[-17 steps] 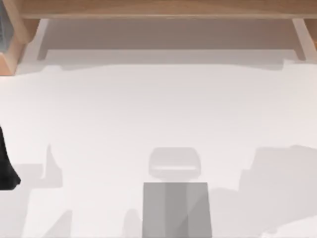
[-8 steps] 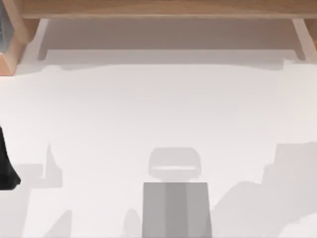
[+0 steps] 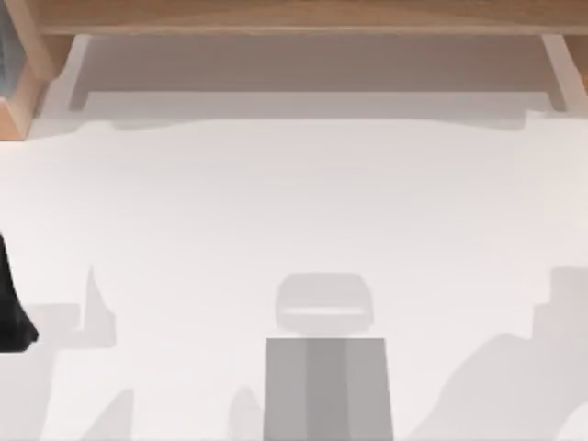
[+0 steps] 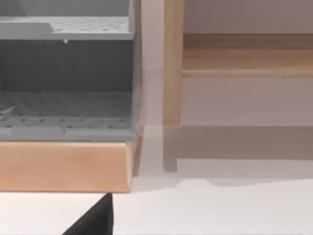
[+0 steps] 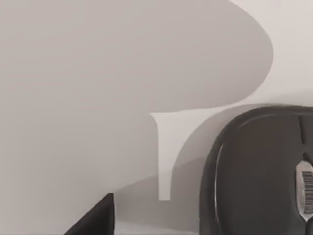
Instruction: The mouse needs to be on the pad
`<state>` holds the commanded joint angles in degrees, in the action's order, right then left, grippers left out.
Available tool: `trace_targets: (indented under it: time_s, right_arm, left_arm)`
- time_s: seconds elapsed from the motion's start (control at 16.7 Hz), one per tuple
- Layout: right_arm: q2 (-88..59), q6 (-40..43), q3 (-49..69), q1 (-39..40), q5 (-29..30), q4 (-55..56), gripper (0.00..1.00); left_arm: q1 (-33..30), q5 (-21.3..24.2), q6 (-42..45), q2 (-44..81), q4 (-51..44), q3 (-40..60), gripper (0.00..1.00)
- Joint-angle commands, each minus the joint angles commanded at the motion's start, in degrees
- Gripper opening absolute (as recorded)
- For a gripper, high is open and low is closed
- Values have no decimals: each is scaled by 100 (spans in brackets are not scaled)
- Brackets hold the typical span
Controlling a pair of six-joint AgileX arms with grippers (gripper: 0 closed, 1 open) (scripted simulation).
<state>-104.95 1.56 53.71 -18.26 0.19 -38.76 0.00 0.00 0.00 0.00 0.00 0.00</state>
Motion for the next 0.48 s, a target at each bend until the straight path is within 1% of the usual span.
trace_targets:
  time_s: [0.12, 0.48]
  right_arm:
    - [0, 0, 0, 0, 0, 0, 100]
    - [0, 0, 0, 0, 0, 0, 55]
  left_arm:
    - [0, 0, 0, 0, 0, 0, 100]
    - [0, 0, 0, 0, 0, 0, 100]
